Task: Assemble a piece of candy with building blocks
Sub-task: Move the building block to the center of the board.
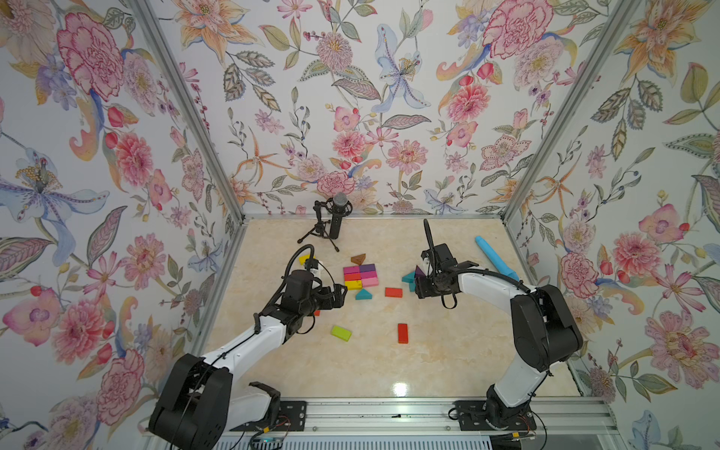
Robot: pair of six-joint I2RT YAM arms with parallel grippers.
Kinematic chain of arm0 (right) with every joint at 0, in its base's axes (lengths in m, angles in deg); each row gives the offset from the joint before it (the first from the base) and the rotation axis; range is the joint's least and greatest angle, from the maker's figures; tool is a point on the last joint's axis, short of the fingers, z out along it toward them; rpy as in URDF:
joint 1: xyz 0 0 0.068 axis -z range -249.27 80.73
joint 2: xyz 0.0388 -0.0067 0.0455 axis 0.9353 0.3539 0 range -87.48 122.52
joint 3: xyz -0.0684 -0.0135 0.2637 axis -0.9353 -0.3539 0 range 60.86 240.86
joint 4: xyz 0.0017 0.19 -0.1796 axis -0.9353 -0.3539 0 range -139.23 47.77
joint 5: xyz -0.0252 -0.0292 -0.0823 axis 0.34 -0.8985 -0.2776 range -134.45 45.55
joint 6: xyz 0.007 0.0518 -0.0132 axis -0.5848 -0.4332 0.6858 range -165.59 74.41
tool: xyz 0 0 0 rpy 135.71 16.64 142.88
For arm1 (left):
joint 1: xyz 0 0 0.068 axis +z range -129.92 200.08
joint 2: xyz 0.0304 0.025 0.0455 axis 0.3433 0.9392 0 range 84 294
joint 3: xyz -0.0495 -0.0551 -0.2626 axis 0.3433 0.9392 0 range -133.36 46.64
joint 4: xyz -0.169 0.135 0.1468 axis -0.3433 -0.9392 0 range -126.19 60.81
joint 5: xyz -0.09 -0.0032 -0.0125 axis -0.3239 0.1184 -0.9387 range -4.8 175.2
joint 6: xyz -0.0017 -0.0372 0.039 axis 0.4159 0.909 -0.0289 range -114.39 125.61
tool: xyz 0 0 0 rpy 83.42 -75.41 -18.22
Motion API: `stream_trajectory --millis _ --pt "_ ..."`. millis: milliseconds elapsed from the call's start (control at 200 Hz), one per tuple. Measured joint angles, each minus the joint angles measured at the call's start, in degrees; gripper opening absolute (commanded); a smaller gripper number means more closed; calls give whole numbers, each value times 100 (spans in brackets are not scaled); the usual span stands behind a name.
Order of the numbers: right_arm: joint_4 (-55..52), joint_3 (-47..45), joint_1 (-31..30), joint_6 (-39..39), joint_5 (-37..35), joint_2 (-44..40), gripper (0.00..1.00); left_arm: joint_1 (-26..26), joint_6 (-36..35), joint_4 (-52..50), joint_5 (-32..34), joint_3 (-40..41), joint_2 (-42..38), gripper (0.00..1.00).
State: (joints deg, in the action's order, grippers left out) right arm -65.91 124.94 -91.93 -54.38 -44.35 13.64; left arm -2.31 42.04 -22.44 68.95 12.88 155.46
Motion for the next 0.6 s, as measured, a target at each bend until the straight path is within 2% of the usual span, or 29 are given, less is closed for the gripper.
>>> stream_trajectory --millis 205,600 --pt "-98 367 35 72 -105 387 69 2 -24 57 -31 -31 131 99" --pt "-24 833 -28 20 116 949 71 28 -61 105 -136 -66 205 99"
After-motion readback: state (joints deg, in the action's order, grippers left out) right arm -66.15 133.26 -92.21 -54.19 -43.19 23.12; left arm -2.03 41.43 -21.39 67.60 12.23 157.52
